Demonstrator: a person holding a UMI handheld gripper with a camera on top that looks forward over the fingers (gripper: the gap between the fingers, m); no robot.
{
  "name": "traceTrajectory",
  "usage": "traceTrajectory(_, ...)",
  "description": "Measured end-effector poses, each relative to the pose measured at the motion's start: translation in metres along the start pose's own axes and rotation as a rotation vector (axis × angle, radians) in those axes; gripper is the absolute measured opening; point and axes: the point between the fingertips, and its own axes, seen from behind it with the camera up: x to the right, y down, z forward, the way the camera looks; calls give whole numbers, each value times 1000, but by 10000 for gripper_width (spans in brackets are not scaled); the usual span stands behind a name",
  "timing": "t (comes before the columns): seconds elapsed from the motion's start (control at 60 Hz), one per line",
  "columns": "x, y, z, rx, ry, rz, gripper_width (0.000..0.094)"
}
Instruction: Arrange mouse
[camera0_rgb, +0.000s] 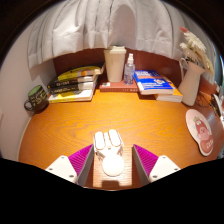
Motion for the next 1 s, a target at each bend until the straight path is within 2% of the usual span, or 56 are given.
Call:
traceTrajectory(0.317,8,-18,17,-26,62,71,683)
traceTrajectory(0.45,16,-18,17,-27,92,106,544)
traceTrajectory(0.55,16,-16,18,-37,79,99,490)
traceTrajectory(0.583,16,-16,18,-45,75,96,446)
traceTrajectory(0.65,16,-14,17,-77,61,89,433)
traceTrajectory(0.7,16,-13,18,-102,50,71,385)
traceTrajectory(0.817,13,-19,21,-119,18,52,382)
traceTrajectory(0.867,4,-25,20,-131,-35,38,383)
traceTrajectory(0.95,7,-64,1,-68,-77,-27,386)
traceTrajectory(0.967,10,-74,-5,-49,-83,-36,354)
traceTrajectory(1.0,18,-96,-20,-8,-91,-46,387)
